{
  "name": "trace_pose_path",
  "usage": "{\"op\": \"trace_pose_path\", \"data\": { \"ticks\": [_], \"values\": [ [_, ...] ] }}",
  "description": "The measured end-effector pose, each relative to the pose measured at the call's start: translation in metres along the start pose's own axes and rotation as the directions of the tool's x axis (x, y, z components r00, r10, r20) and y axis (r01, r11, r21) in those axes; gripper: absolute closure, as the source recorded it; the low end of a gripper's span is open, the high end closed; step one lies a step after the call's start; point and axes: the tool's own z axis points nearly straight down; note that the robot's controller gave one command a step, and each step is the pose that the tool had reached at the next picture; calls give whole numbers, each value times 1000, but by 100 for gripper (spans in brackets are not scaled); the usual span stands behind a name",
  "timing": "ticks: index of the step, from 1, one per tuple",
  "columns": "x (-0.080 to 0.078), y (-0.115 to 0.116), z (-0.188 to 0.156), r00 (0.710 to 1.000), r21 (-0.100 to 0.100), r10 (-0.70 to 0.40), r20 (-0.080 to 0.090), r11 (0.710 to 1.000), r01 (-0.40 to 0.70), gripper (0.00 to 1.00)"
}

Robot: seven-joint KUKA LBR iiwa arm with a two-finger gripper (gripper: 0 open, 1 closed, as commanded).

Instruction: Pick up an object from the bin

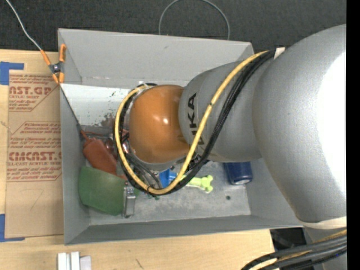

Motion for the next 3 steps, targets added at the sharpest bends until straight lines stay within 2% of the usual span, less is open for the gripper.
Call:
{"op": "trace_pose_path", "data": {
  "ticks": [1, 2, 3],
  "values": [
    [-2, -1, -4, 1000, -2, 3, 6, 1000, -3, 0],
    [7, 44, 67, 996, -7, 91, 9, 996, -91, 0],
    [4, 38, 5, 997, -4, 80, 6, 997, -80, 0]
  ]
}}
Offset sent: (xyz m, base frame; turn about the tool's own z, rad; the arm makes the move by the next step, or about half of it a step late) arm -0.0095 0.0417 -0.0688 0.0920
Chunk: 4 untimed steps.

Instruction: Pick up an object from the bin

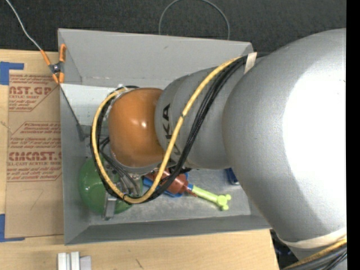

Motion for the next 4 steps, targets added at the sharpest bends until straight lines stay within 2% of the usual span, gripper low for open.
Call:
{"op": "trace_pose_path", "data": {
  "ticks": [1, 2, 3, 4],
  "values": [
    [-47, -4, 35, 975, -3, 222, 1, 975, -222, 0],
    [-1, -25, 65, 984, 0, 180, -1, 984, -180, 0],
    [2, -8, 60, 986, -13, 166, 13, 986, -166, 100],
    [2, -8, 60, 986, -13, 166, 13, 986, -166, 100]
  ]
}}
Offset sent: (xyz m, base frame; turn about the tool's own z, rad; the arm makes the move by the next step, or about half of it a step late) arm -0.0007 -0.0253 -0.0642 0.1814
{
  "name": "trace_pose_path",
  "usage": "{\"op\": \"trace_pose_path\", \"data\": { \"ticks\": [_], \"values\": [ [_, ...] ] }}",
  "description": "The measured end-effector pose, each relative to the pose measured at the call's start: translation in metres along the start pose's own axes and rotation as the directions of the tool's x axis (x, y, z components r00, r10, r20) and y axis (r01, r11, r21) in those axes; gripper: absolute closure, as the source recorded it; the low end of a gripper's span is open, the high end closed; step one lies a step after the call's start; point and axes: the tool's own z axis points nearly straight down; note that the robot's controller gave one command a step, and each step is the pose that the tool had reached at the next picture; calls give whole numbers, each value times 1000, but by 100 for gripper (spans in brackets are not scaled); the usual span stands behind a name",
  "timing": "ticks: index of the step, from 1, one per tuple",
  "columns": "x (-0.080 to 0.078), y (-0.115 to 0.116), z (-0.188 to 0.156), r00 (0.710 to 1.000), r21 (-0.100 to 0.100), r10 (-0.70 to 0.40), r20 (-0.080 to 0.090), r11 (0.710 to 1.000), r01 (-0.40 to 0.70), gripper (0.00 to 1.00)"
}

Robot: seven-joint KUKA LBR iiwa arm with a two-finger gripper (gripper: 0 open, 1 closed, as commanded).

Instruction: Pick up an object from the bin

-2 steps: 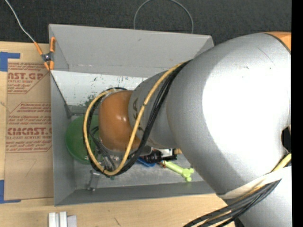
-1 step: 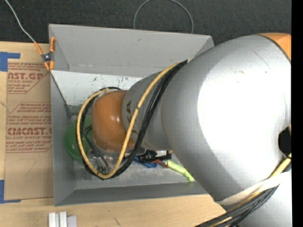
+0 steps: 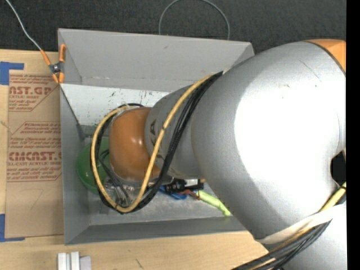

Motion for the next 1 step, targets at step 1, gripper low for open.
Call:
{"op": "trace_pose_path", "data": {
  "ticks": [1],
  "values": [
    [0, 0, -5, 1000, 1, 0, 0, 1000, 0, 100]
  ]
}}
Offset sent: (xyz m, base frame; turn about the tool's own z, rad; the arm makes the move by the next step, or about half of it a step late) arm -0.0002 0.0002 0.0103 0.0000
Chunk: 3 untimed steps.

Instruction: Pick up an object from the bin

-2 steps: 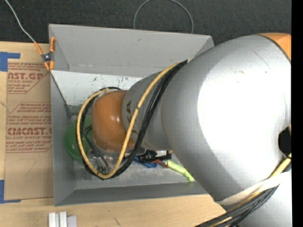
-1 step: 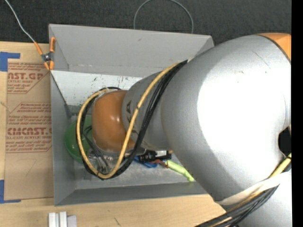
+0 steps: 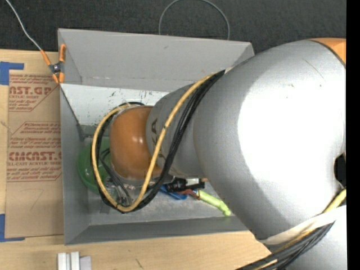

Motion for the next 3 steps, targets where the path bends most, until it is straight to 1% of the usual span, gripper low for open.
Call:
{"op": "trace_pose_path", "data": {
  "ticks": [2, 3],
  "values": [
    [0, 0, -24, 1000, 2, 1, -3, 1000, -1, 100],
    [1, -1, -32, 1000, 5, 1, -7, 1000, -1, 100]
  ]
}}
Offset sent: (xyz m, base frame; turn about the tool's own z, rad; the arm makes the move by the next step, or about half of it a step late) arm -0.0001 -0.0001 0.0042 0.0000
